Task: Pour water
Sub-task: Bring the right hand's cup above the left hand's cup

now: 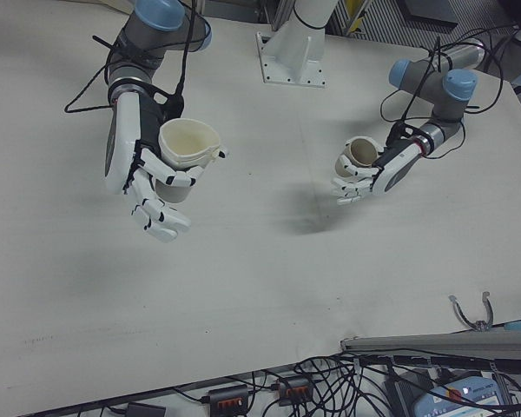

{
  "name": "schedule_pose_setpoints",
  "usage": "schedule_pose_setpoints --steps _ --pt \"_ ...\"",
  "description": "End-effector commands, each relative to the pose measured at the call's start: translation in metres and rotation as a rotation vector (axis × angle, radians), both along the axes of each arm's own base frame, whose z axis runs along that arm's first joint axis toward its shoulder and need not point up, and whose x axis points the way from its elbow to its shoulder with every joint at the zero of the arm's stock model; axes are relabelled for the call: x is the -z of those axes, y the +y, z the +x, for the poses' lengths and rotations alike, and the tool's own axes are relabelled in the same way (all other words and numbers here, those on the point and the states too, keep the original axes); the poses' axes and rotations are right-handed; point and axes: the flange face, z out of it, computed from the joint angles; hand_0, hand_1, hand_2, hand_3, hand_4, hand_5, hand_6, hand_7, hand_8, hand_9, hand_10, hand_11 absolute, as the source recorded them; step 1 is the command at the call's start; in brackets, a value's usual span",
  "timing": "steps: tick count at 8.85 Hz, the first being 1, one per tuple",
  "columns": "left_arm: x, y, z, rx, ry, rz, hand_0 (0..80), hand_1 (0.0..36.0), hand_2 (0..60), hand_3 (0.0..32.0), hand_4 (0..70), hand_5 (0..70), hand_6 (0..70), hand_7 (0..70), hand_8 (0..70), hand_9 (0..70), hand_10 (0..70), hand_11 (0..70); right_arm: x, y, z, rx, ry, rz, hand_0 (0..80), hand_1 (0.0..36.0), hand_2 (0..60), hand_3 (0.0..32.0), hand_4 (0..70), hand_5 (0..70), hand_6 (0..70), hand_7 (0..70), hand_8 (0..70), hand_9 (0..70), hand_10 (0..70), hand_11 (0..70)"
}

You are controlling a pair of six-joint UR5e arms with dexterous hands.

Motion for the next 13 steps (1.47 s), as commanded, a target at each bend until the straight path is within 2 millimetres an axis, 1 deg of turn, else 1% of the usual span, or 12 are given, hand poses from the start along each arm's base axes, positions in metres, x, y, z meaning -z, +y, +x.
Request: schedule_pose_setpoints --steps 1,2,3,4,5,6,7,8,10,11,13 --pt "0.041 0.024 0.054 -0.040 0.022 0.023 56.0 36.0 60.0 0.0 61.2 70.0 17.7 33.7 15.4 22.6 8.1 14.2 0.084 0.014 -0.026 -0.035 0.125 0.080 52.3 18.5 29.3 0.0 50.1 70.0 19.2 28.6 14.1 22.0 14.8 22.2" --pt "0.043 0.023 0.054 -0.040 0.024 0.025 55.7 36.0 60.0 0.0 60.6 70.0 17.5 33.5 15.3 22.4 8.0 14.0 0.103 0.031 -0.049 -0.016 0.177 0.096 52.0 18.5 29.8 0.0 50.0 70.0 19.3 28.7 13.9 21.7 14.8 22.3" --pt "0.043 0.024 0.055 -0.041 0.023 0.026 56.0 36.0 60.0 0.0 60.7 70.0 17.6 33.6 15.4 22.5 8.1 14.1 0.114 0.049 -0.077 0.015 0.234 0.105 52.1 19.0 31.1 0.0 50.0 70.0 19.4 28.2 13.7 21.3 15.0 22.5" --pt "0.043 0.024 0.055 -0.041 0.023 0.026 55.9 36.0 60.0 0.0 60.6 70.0 17.6 33.4 15.2 22.4 8.1 14.1 0.130 0.066 -0.084 0.010 0.290 0.121 52.3 19.6 32.5 0.0 49.2 70.0 19.2 27.7 13.5 20.9 15.2 22.9" --pt "0.043 0.023 0.053 -0.038 0.024 0.027 55.9 36.0 60.0 0.0 60.5 70.0 17.6 33.3 15.2 22.4 8.1 14.2 0.141 0.075 -0.082 -0.003 0.330 0.135 52.3 20.2 35.5 0.0 48.0 70.0 19.2 27.6 13.8 21.3 15.7 23.7" --pt "0.045 0.022 0.051 -0.037 0.028 0.028 56.2 36.0 60.0 0.0 60.4 70.0 17.5 33.2 15.2 22.4 8.1 14.1 0.146 0.077 -0.083 0.004 0.348 0.151 52.1 21.5 40.4 0.0 46.8 70.0 18.7 26.4 13.4 20.8 15.7 23.8" --pt "0.047 0.023 0.051 -0.037 0.030 0.030 56.0 36.0 60.0 0.0 60.3 70.0 17.5 33.0 15.1 22.1 8.0 14.0 0.143 0.078 -0.084 0.009 0.376 0.150 51.7 21.3 41.0 0.0 46.0 70.0 18.6 26.1 13.7 21.2 16.0 24.2" --pt "0.048 0.021 0.049 -0.035 0.035 0.031 56.1 36.0 60.0 0.0 60.2 70.0 17.4 32.8 15.0 22.0 7.9 13.9 0.149 0.081 -0.085 0.015 0.447 0.156 51.7 21.8 42.7 0.0 46.7 70.0 18.9 26.5 14.3 21.9 16.0 24.2" --pt "0.053 0.021 0.050 -0.034 0.041 0.036 56.0 36.0 60.0 0.0 60.3 70.0 17.5 32.8 14.9 21.9 7.9 13.8 0.161 0.094 -0.086 -0.004 0.586 0.173 52.6 22.4 42.4 0.0 47.1 70.0 18.7 25.8 13.2 20.2 15.6 23.7" --pt "0.056 0.021 0.050 -0.034 0.043 0.038 56.1 36.0 60.0 0.0 60.3 70.0 17.5 33.0 15.0 22.0 7.8 13.8 0.159 0.098 -0.093 0.005 0.617 0.170 52.6 22.4 41.5 0.0 46.9 70.0 18.6 25.2 12.8 19.6 15.6 23.7" --pt "0.059 0.019 0.048 -0.031 0.047 0.041 56.3 36.0 60.0 0.0 60.3 70.0 17.5 32.9 15.0 22.1 7.9 13.9 0.158 0.111 -0.115 0.003 0.720 0.170 51.8 21.2 40.0 0.0 45.0 70.0 18.0 24.1 12.3 18.9 15.6 23.7"
